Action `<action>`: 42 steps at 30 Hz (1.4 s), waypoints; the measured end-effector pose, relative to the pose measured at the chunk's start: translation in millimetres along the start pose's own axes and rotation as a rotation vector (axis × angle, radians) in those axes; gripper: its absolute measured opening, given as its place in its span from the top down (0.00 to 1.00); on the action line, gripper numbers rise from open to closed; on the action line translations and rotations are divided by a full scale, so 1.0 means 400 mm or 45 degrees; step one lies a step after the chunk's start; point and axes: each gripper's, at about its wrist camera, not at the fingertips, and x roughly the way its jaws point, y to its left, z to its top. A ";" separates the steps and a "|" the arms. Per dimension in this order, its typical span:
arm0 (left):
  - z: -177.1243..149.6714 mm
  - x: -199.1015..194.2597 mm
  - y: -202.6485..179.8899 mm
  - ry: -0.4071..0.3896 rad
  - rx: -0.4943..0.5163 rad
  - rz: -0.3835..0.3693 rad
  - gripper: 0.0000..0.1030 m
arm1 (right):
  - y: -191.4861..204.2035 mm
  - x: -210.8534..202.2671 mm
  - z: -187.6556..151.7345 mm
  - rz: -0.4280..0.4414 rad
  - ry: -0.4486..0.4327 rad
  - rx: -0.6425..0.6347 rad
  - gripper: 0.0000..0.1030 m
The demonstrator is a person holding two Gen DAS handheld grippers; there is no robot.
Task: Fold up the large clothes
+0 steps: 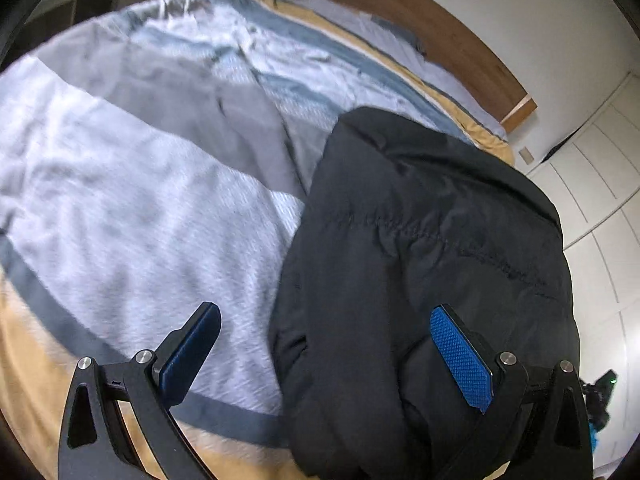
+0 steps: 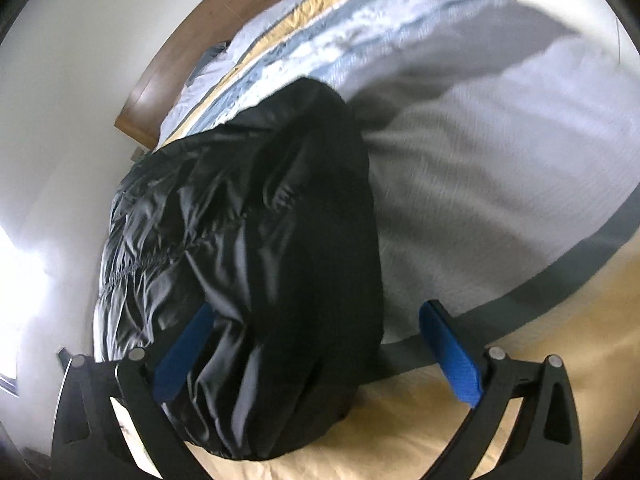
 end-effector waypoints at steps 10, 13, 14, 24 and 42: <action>-0.048 0.132 0.057 0.220 -0.219 -0.421 0.01 | -0.048 0.167 -0.012 0.360 0.173 0.186 0.00; -0.057 0.162 0.015 0.309 -0.220 -0.604 0.01 | 0.033 0.219 -0.016 0.471 0.284 0.074 0.00; -0.061 0.172 -0.014 0.330 -0.187 -0.639 0.01 | 0.046 0.226 -0.016 0.494 0.296 0.063 0.00; -0.085 0.197 -0.079 0.307 -0.171 -0.637 0.19 | 0.062 0.252 -0.039 0.505 0.283 0.049 0.00; 0.063 -0.171 -0.429 -0.035 0.216 -0.792 0.67 | 0.493 -0.155 0.095 0.509 -0.184 -0.425 0.72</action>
